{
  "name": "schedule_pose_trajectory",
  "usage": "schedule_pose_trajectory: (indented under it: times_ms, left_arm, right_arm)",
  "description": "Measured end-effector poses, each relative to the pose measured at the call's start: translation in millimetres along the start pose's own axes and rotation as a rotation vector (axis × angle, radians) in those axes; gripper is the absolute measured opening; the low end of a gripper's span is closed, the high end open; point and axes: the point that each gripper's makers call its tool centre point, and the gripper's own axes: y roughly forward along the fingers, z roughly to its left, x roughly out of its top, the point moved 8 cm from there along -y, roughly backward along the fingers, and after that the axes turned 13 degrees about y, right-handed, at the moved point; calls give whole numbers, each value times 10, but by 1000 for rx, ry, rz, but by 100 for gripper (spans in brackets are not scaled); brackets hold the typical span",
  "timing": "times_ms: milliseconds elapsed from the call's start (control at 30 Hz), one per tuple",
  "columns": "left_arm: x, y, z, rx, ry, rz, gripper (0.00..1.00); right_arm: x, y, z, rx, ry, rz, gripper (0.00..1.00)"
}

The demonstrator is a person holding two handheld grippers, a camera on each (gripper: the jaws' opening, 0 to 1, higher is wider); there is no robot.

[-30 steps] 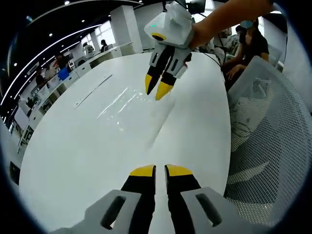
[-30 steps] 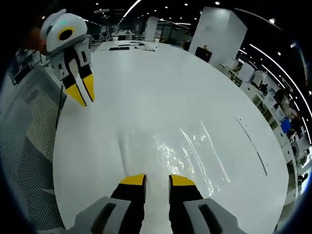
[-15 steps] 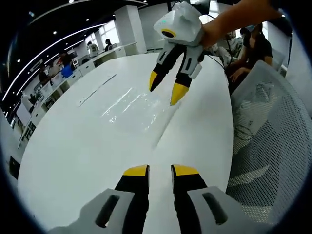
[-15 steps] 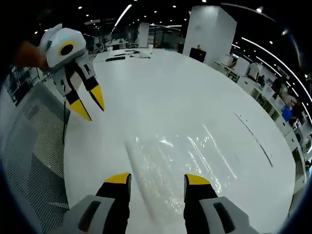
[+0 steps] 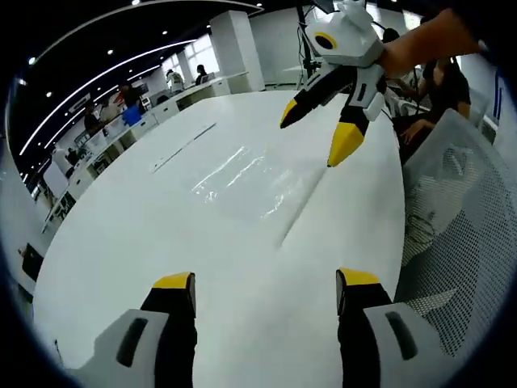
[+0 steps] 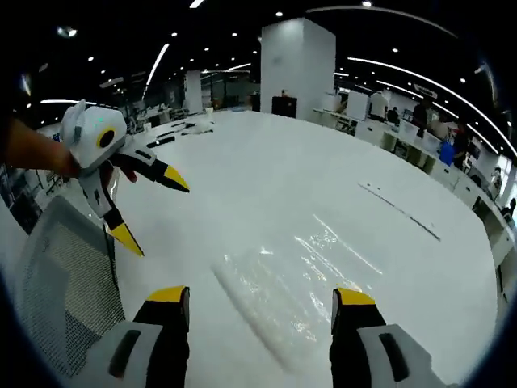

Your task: Open the resealable bag by pulling the two sides of the seal apart until the entire bag opening is separated and visibly accessible.

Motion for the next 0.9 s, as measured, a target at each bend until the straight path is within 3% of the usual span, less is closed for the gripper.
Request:
schedule_pose_trajectory:
  times_ms: [167, 400, 733, 900]
  left_arm:
    - [-84, -48, -41, 2, -46, 14, 82]
    - [-89, -84, -129, 22, -74, 11, 95]
    - [8, -104, -210, 22, -62, 4, 97]
    - [-39, -149, -262, 29, -55, 14, 97]
  right_arm:
    - [-130, -99, 57, -21, 73, -12, 83]
    - [-270, -314, 199, -53, 148, -90, 99]
    - [-502, -508, 168, -115, 182, -104, 100]
    - [-535, -550, 214, -126, 186, -143, 100]
